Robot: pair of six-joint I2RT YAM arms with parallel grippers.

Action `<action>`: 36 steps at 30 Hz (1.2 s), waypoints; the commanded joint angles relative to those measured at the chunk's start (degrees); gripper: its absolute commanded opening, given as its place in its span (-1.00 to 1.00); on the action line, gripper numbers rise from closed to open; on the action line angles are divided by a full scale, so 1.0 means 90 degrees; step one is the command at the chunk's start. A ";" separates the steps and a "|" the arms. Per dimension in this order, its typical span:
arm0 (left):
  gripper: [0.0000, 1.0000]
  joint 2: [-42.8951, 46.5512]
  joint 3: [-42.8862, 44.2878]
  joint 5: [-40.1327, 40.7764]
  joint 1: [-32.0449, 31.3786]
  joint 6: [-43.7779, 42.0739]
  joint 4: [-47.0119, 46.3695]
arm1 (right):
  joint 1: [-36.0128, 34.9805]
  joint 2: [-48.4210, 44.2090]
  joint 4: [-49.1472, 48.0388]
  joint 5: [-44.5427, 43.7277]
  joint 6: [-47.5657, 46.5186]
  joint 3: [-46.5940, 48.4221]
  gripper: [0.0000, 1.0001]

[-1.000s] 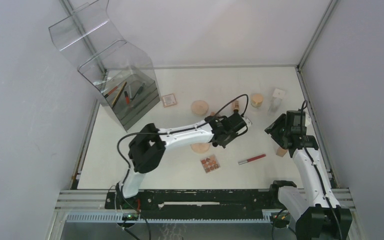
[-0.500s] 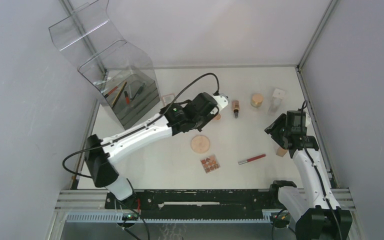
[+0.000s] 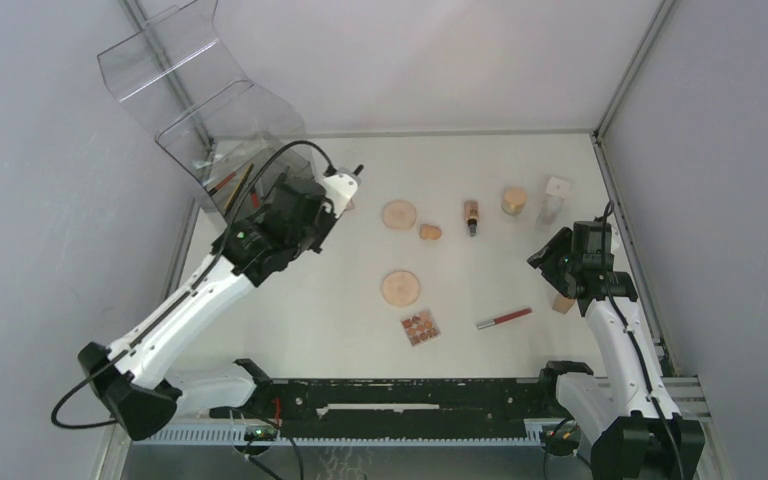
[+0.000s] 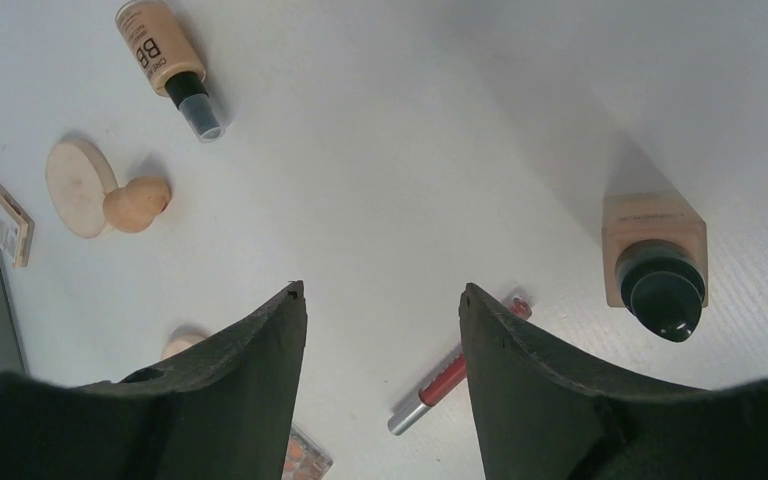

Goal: Organize the makeup
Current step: Place the makeup brush in the storage box.

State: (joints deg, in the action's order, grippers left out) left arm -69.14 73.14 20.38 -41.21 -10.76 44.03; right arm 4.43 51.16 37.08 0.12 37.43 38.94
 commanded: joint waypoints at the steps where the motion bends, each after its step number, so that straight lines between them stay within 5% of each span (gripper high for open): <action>1: -1.00 0.0718 -0.0676 -0.0068 0.0586 -0.0496 -0.0661 | 0.0031 -0.0078 -0.0205 0.0089 -0.0001 0.0080 0.30; 15: -1.00 0.0334 -0.0400 -0.0390 0.2343 -0.0287 -0.0606 | 0.0019 0.0093 -0.0470 0.0399 0.0111 -0.0020 0.28; 33: -0.99 -0.2420 0.1741 0.1808 0.3184 -0.1533 -0.0784 | 0.0025 -0.0137 -0.0262 0.0351 0.0065 -0.0020 0.28; 36: -0.33 -0.2853 0.2024 0.2365 0.3290 -0.1578 -0.0799 | 0.0017 -0.0196 -0.0222 0.0362 0.0077 -0.0020 0.28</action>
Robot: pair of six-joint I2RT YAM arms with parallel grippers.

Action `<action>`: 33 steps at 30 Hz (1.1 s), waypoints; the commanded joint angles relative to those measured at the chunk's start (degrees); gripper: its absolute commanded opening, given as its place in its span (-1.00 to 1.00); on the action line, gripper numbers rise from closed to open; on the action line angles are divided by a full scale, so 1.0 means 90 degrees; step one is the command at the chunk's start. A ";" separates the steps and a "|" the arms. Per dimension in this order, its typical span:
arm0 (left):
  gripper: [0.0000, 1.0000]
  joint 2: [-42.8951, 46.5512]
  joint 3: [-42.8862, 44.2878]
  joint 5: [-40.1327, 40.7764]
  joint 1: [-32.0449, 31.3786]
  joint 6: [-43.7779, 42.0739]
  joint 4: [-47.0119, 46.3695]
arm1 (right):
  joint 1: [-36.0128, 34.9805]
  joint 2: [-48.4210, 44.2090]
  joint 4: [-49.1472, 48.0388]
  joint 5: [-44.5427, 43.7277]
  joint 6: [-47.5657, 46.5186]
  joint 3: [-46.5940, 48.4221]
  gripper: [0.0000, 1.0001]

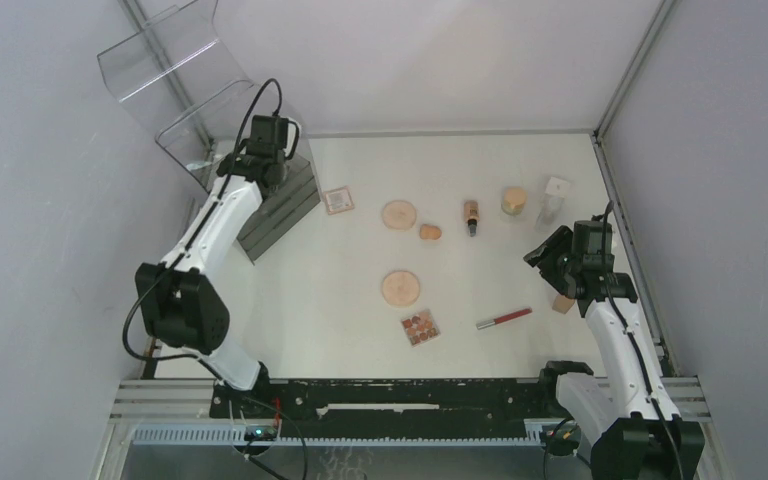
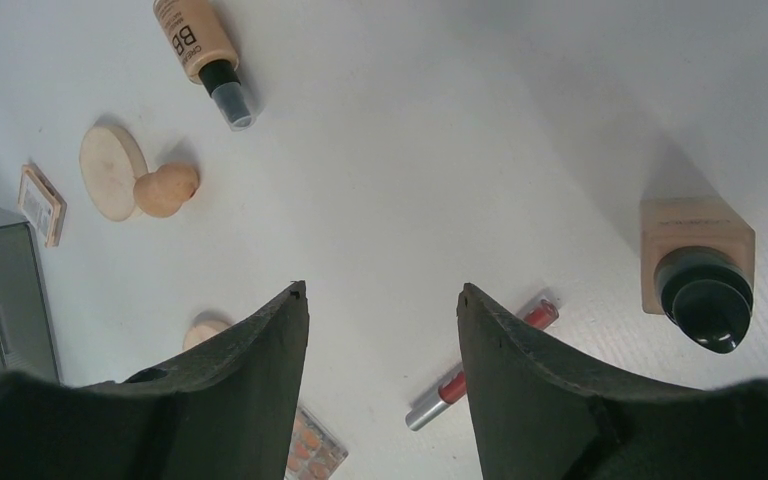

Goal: Organize the makeup
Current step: Place the makeup brush in the storage box, then move the lipstick at the center of the board.

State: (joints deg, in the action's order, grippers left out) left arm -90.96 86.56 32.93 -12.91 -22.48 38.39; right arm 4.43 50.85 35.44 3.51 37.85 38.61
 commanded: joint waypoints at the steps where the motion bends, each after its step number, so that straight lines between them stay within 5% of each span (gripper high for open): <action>1: -0.26 -0.0557 0.0663 0.1110 0.0178 -0.0262 -0.0097 | 0.0016 -0.0196 -0.0019 -0.0018 0.0030 0.0017 0.28; 4: -0.03 -0.0732 0.0954 0.1269 0.0204 -0.0079 0.0023 | 0.0025 -0.0280 0.0040 -0.0060 0.0024 0.0017 0.28; 12: -0.04 0.0555 0.0957 -0.0725 -0.0301 0.1377 0.0861 | 0.0021 -0.0313 0.0076 -0.0163 -0.0002 0.0019 0.28; 16: -0.06 0.1399 0.0036 -0.2452 -0.1499 0.1877 0.0528 | 0.0018 -0.0202 0.0125 -0.0282 -0.0140 0.0017 0.26; 19: -0.02 0.1626 -0.0572 -0.2486 -0.2662 0.2232 0.0106 | 0.0022 -0.0011 0.0287 -0.0334 -0.0218 0.0017 0.26; 25: 0.11 0.1218 -0.1113 -0.3568 -0.3661 0.3354 -0.0646 | -0.0316 0.0322 0.0919 -0.0469 0.0327 -0.0080 0.27; 33: 0.13 -0.0346 -0.0127 -0.3730 -0.5053 0.3070 -0.0440 | -0.0686 0.0834 0.1006 -0.0942 0.0719 -0.0155 0.26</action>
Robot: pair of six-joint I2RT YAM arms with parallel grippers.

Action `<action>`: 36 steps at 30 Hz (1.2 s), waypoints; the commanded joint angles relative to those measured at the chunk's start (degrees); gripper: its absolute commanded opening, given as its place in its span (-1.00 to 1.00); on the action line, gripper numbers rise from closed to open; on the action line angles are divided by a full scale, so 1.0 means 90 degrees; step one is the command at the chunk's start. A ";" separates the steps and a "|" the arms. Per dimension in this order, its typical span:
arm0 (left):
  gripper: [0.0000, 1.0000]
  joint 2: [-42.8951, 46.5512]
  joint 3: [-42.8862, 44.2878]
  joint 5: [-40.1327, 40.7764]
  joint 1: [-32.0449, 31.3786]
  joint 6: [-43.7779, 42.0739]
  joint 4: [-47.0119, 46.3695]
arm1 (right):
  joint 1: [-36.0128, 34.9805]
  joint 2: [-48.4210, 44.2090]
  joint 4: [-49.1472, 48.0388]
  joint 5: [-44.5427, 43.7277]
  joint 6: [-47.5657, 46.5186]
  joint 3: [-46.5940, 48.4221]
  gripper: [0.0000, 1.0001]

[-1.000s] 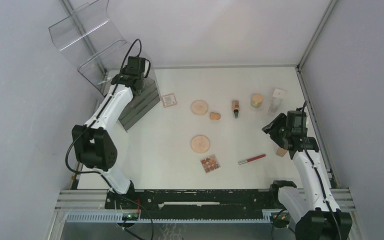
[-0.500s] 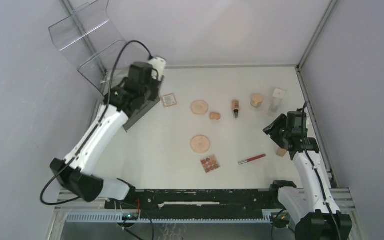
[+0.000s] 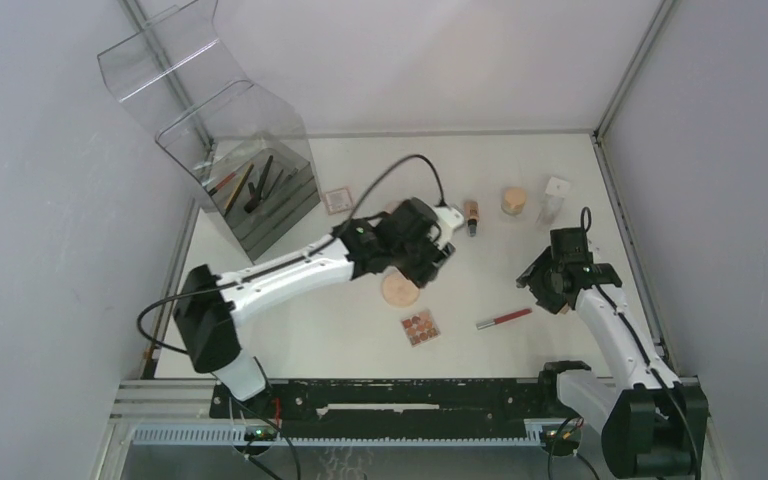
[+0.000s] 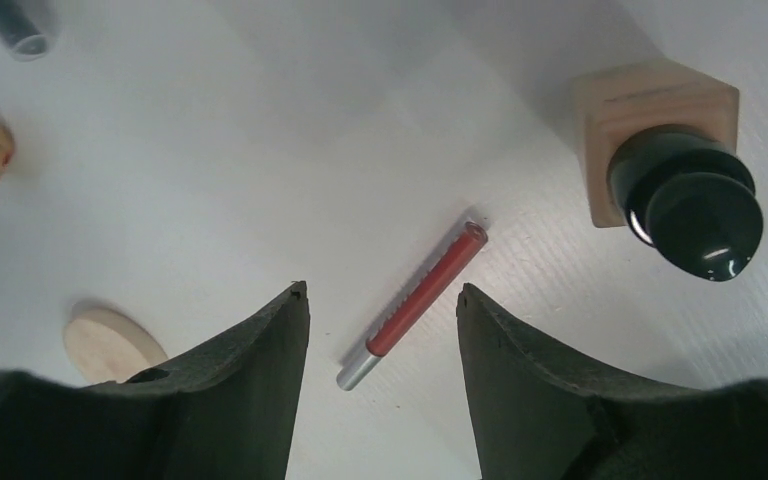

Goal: Organize the makeup
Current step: Move the lipstick at the center of the board.

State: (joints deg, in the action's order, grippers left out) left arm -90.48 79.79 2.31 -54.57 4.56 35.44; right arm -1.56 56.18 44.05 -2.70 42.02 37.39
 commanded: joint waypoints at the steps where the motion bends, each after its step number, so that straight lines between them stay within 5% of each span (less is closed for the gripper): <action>1: 0.13 -0.0451 0.0623 -0.0336 -0.0428 0.0111 -0.0155 | -0.0029 0.0330 0.0043 -0.0191 0.0274 -0.0096 0.26; 16: 0.12 -0.0209 0.0082 0.0499 -0.0382 0.0057 -0.0203 | -0.1059 0.1662 -0.1262 0.0402 0.1083 -0.0795 0.00; 24: 0.13 0.0208 -0.0282 0.0811 -0.0071 0.0138 -0.0223 | -0.1704 0.2268 -0.2064 0.0857 0.1100 -0.0489 -1.00; 34: 0.16 0.0598 -0.0780 0.1006 0.0235 0.0433 -0.0190 | -0.2667 0.4227 -0.3192 0.1507 0.0673 0.1011 -1.00; 36: 0.19 0.0607 -0.0849 0.0995 0.0236 0.0540 -0.0227 | -0.2678 0.4444 -0.3224 0.1551 0.0659 0.1118 -0.84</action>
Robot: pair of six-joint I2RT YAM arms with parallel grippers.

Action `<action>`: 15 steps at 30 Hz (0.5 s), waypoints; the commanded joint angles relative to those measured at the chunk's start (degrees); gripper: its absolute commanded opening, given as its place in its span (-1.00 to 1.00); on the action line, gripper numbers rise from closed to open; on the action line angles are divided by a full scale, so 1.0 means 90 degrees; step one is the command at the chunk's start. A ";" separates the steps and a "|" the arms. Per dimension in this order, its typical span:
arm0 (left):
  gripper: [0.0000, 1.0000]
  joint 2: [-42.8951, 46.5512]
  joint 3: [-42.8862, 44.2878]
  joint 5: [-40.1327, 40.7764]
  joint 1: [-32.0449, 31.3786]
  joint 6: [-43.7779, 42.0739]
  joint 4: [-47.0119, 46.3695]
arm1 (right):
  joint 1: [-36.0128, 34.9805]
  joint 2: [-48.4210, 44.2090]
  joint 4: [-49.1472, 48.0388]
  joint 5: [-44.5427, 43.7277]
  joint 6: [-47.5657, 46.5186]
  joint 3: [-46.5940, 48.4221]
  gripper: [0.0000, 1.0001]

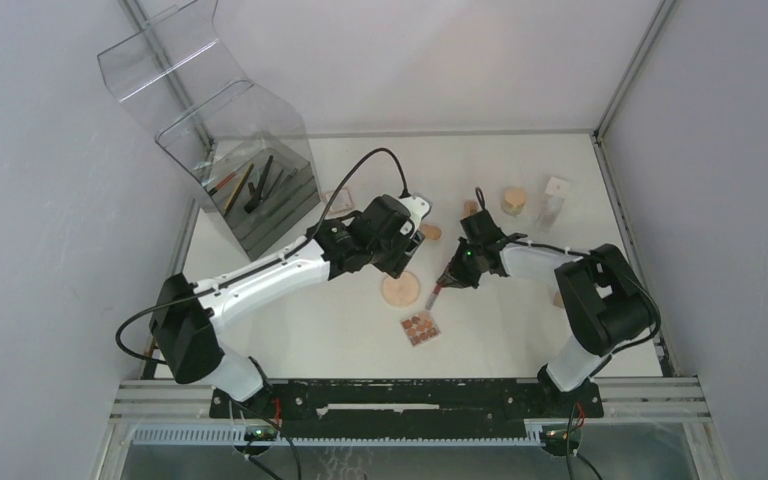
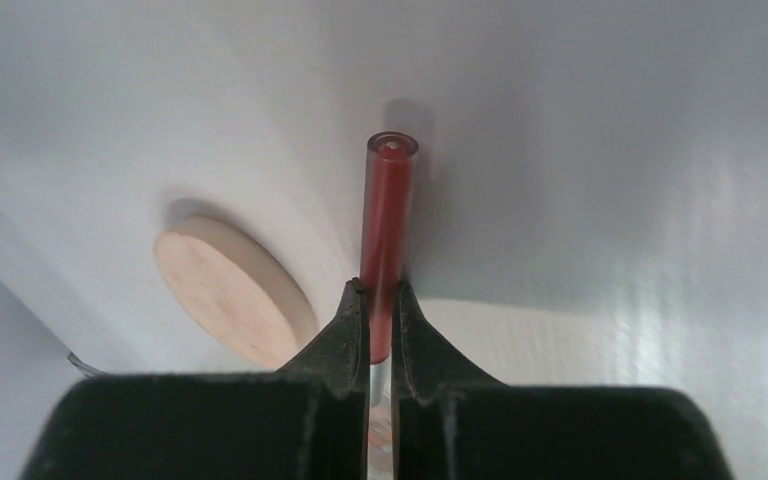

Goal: Organize the makeup
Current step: Move the lipstick at the center of the board.

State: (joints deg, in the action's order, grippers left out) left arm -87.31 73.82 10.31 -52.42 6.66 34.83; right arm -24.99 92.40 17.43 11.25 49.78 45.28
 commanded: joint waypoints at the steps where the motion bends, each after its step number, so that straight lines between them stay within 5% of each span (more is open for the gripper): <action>1: 0.22 0.0236 -0.0201 0.0079 -0.0010 0.0359 -0.0166 | -0.0087 0.0434 -0.0286 0.0014 -0.0221 0.0234 -0.71; 6: 0.30 0.0013 -0.0255 -0.0280 -0.0016 0.0651 -0.0466 | -0.0091 -0.0480 -0.0121 -0.0146 -0.0540 0.0177 0.20; 15: 0.31 -0.0973 0.0277 -0.0305 -0.0337 0.1252 -0.0784 | 0.1474 -0.3608 0.0747 -0.1024 -0.1418 -0.0090 0.28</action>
State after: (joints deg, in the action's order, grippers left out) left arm -92.47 72.53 8.43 -54.11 13.91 30.79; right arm -19.27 70.96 20.91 7.01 42.24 45.80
